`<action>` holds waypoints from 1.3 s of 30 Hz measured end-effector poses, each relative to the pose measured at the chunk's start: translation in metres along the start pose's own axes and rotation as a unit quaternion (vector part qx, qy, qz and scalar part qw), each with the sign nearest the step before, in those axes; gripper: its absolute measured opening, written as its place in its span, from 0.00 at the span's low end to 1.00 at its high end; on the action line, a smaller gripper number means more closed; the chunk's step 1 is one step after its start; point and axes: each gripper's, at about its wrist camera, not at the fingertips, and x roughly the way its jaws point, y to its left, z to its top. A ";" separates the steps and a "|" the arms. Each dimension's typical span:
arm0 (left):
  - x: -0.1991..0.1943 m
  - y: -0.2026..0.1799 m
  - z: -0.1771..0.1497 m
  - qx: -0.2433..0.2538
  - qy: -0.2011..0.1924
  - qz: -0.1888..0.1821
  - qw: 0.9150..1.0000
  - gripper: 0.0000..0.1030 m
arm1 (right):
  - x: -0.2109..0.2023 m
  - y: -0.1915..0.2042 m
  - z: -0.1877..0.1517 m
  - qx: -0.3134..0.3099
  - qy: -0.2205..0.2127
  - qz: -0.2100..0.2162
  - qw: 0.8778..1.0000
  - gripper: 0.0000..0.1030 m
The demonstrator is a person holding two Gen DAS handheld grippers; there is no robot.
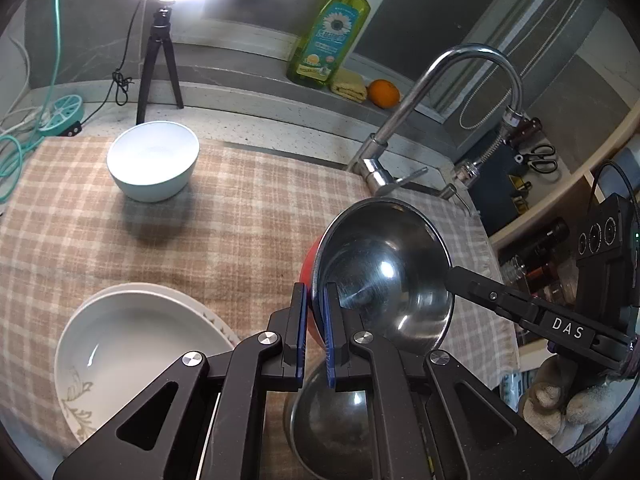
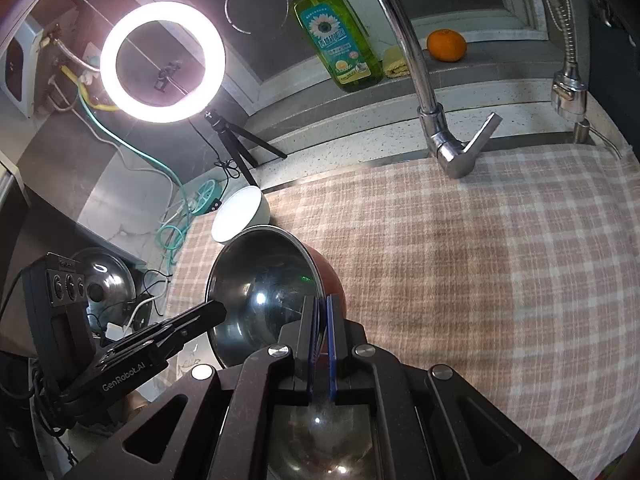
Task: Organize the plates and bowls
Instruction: 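Lift the small steel bowl and lower it into the red-bottomed bowl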
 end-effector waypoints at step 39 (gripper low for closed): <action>0.007 -0.016 -0.071 0.077 0.071 -0.008 0.994 0.06 | -0.012 -0.021 -0.115 0.090 0.017 -0.039 0.995 0.04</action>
